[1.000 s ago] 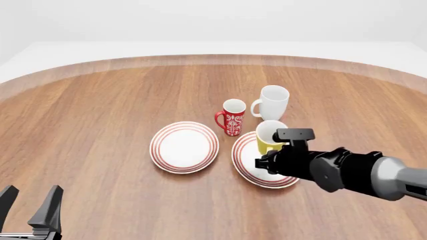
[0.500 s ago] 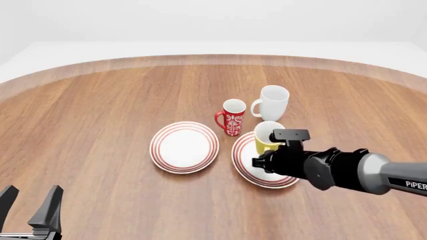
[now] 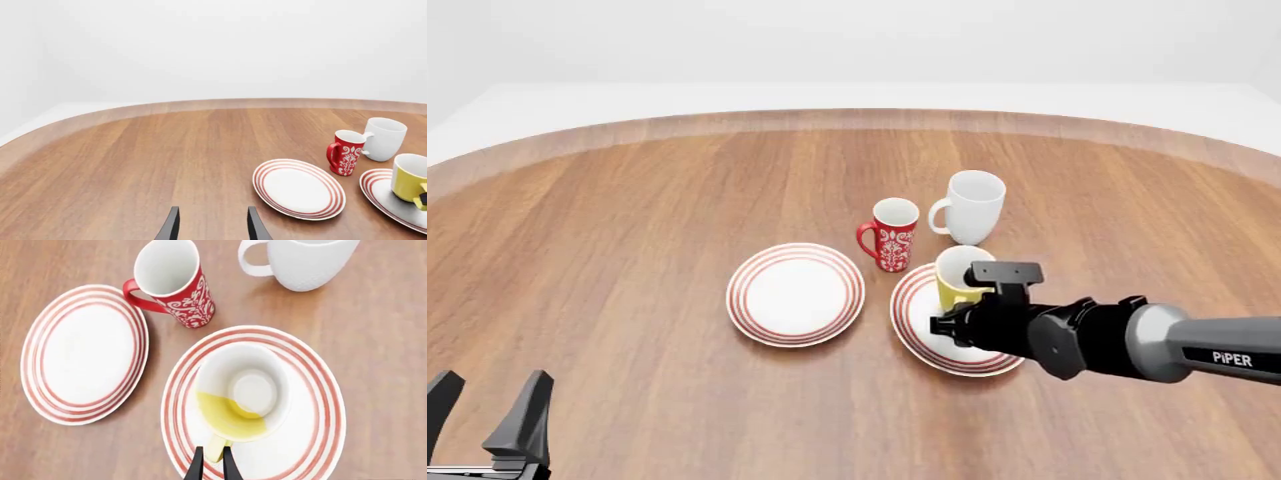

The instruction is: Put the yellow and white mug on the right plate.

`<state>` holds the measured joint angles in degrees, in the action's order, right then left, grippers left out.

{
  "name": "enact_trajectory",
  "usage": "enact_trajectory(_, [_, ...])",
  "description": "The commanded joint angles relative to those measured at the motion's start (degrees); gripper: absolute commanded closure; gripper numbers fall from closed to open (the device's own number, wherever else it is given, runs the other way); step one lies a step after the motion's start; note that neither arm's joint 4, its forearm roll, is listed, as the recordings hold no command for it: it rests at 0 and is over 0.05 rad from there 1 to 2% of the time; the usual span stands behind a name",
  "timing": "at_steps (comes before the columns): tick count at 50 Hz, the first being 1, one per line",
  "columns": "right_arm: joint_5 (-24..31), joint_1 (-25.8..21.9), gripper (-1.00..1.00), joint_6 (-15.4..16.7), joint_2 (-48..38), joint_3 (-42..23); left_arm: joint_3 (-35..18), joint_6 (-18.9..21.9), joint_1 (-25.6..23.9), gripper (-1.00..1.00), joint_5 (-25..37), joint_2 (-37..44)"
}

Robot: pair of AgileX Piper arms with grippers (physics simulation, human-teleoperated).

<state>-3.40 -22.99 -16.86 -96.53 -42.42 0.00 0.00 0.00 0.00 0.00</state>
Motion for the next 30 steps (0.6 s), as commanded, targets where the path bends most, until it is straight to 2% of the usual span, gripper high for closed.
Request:
enact_trajectory(1, [-1.0, 0.4, 1.0, -0.4, -1.2, 0.1, 0.0, 0.0, 0.0, -1.0, 0.0, 0.0])
enact_trajectory(19, [-2.5, -0.6, 1.0, -1.4, -2.7, 1.1, 0.0, 0.0, 0.0, -1.0, 0.0, 0.0])
enact_trajectory(20, [-2.5, -0.4, -1.0, -1.1, -2.7, 1.1, 0.0, 0.0, 0.0, -1.0, 0.0, 0.0])
enact_trajectory(30, [-1.1, -0.5, -1.0, -0.4, 0.5, 3.9, 0.0, 0.0, 0.0, -1.0, 0.0, 0.0])
